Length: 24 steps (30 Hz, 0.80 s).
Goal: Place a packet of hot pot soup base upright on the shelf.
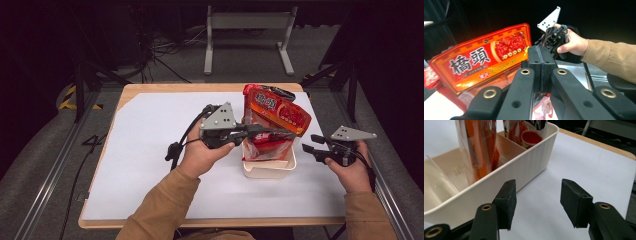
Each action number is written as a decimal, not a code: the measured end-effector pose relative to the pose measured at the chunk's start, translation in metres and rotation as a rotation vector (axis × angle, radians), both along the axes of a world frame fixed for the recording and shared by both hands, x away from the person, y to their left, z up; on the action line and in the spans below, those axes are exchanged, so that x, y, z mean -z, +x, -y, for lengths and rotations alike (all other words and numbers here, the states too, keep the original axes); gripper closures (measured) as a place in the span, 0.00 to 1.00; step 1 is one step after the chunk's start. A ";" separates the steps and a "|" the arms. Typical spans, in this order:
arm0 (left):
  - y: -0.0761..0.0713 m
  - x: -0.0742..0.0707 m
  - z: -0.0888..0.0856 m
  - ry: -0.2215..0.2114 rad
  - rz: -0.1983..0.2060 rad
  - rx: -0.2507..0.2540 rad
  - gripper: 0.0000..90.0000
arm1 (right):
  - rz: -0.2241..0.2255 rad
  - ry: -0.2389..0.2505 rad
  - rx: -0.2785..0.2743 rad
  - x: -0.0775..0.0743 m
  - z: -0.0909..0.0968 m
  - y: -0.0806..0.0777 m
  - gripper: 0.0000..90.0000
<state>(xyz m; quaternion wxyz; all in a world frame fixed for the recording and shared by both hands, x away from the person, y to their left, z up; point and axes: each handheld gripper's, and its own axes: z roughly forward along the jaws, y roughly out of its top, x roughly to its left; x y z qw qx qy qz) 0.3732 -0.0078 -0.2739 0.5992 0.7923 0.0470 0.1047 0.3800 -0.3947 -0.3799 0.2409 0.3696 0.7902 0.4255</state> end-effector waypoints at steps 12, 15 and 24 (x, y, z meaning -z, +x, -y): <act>0.004 0.009 0.015 -0.005 0.009 0.040 1.00 | -0.003 -0.002 -0.005 0.001 0.000 0.000 0.52; 0.005 0.011 0.018 -0.003 0.007 0.042 1.00 | 0.000 -0.004 -0.002 0.001 0.000 0.000 0.51; 0.008 0.020 0.024 -0.010 -0.013 0.062 1.00 | -0.004 -0.001 0.000 0.002 0.000 0.001 0.51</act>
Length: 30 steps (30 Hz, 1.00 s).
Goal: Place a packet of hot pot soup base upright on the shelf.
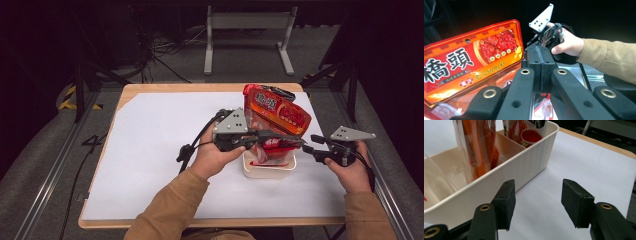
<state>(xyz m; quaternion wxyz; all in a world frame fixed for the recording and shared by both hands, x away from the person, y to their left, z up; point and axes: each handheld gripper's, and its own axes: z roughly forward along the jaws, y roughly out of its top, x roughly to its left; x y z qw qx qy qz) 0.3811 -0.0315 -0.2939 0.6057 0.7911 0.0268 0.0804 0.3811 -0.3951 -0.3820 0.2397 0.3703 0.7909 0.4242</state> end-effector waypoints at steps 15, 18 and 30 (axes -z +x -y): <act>0.008 0.022 0.011 0.024 -0.025 0.000 1.00 | 0.000 -0.002 -0.003 0.001 0.000 0.000 0.51; 0.010 0.027 0.012 0.035 -0.031 0.001 1.00 | 0.000 -0.003 -0.003 0.001 0.000 0.000 0.51; 0.017 0.044 0.009 0.055 -0.077 -0.014 1.00 | 0.000 0.000 -0.001 0.001 0.000 0.001 0.50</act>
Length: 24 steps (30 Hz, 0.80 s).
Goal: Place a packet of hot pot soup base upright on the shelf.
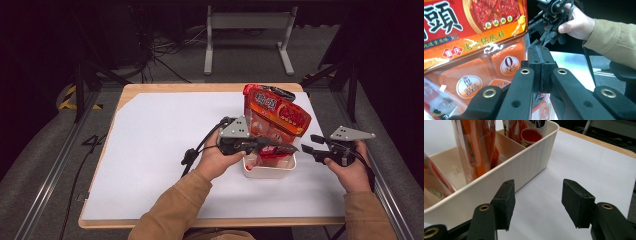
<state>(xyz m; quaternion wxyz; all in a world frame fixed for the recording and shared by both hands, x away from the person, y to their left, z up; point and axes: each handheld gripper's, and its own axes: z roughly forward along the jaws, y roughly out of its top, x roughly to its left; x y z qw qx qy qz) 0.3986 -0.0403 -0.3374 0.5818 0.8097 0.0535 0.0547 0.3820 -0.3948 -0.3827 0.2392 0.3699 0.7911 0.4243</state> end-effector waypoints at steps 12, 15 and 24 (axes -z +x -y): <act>0.003 0.008 -0.003 0.035 -0.033 -0.007 0.99 | 0.001 0.004 -0.004 -0.001 -0.002 0.002 0.49; 0.003 0.009 -0.005 0.046 -0.041 -0.014 0.98 | 0.000 0.003 -0.009 -0.001 -0.003 0.003 0.49; 0.004 0.011 -0.009 0.050 -0.064 -0.020 0.79 | -0.001 0.000 -0.010 0.000 -0.005 0.004 0.48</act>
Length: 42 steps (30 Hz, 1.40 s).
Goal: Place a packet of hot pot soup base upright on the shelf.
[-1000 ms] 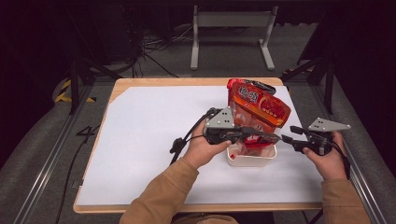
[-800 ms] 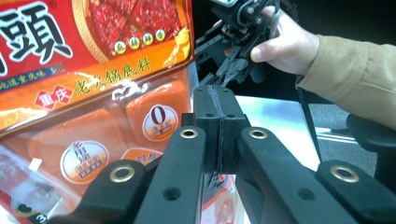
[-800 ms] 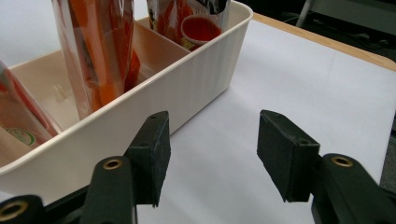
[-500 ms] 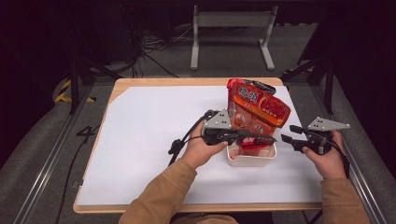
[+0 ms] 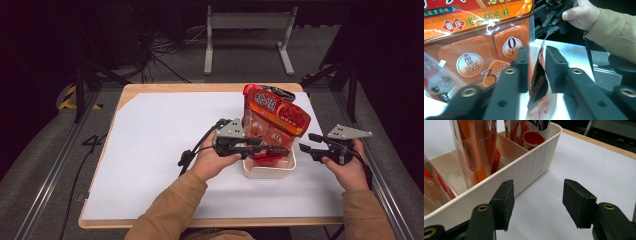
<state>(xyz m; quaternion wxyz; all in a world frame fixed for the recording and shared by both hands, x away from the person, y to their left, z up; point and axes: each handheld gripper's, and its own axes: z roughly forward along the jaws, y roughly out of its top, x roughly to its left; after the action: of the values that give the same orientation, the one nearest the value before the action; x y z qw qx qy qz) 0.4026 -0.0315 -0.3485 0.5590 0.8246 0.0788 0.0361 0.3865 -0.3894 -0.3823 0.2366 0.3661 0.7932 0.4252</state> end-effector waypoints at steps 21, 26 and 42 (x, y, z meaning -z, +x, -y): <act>-0.011 -0.022 -0.035 -0.037 0.013 -0.091 0.39 | 0.000 0.012 0.006 0.001 0.001 0.000 0.46; -0.014 -0.025 -0.059 -0.029 0.015 -0.153 0.33 | 0.007 0.022 0.008 -0.001 0.000 -0.001 0.45; -0.022 -0.011 -0.144 0.015 0.038 -0.342 0.24 | 0.033 0.079 0.028 0.000 -0.001 -0.007 0.36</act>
<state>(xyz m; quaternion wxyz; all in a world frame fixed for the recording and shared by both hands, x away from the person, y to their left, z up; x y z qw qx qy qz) 0.3804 0.1129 -0.3380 0.5398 0.8026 0.2071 0.1466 0.3797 -0.3881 -0.3828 0.2408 0.3794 0.7666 0.4588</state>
